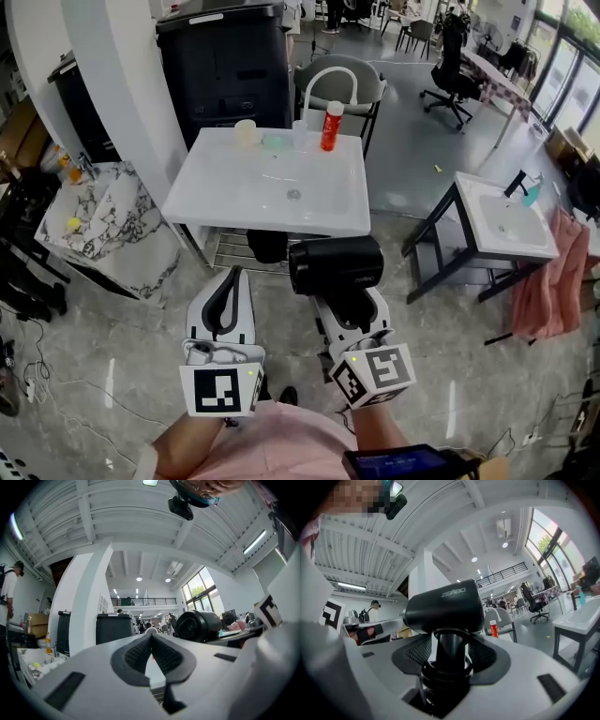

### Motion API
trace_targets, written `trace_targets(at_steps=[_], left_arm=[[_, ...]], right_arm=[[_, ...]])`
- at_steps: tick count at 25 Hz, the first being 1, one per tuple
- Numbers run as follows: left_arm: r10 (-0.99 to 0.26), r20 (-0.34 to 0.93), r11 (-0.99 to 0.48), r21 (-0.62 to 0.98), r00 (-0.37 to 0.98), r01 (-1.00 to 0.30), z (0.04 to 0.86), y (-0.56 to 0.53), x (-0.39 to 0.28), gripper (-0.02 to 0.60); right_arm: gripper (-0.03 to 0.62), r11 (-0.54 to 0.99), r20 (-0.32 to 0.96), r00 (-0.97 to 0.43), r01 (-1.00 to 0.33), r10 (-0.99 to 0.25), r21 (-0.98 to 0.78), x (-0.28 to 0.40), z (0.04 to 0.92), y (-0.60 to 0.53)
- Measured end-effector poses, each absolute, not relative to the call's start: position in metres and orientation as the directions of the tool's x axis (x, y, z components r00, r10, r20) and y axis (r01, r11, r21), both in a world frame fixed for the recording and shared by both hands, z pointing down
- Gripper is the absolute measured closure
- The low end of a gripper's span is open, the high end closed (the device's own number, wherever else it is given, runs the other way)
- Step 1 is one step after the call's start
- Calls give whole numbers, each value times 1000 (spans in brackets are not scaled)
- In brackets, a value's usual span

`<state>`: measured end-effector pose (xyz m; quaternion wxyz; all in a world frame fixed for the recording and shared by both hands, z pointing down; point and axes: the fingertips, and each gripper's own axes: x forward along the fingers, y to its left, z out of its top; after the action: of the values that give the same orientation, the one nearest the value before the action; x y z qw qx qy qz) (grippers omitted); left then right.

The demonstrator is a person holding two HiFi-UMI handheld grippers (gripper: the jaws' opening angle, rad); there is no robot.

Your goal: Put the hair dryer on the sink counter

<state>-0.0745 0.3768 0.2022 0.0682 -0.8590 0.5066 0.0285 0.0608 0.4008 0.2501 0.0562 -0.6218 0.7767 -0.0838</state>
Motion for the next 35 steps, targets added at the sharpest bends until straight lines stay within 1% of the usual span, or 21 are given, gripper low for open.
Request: trace_targets(at_steps=[2, 10, 14, 24, 32, 35], left_arm=[[-868, -123, -478, -48, 481, -877, 201, 369, -72, 572], [-868, -109, -481, -49, 484, -875, 218, 317, -74, 572], [-866, -89, -494, 8, 492, -869, 231, 280, -66, 572], [-851, -45, -525, 31, 524, -850, 258, 143, -68, 572], [-843, -66, -534, -1, 533, -845, 245, 43, -79, 572], [-836, -93, -541, -22, 540, -841, 238, 13, -81, 572]], right_arm=[[344, 204, 26, -213, -958, -977, -199, 65, 252, 393], [344, 189, 54, -202, -963, -978, -194, 69, 267, 348], [344, 173, 86, -194, -962, -977, -213, 74, 281, 315], [345, 148, 135, -181, -963, -974, -226, 65, 310, 187], [345, 150, 97, -174, -965, -980, -217, 54, 292, 83], [345, 154, 69, -171, -967, -983, -204, 51, 279, 51]])
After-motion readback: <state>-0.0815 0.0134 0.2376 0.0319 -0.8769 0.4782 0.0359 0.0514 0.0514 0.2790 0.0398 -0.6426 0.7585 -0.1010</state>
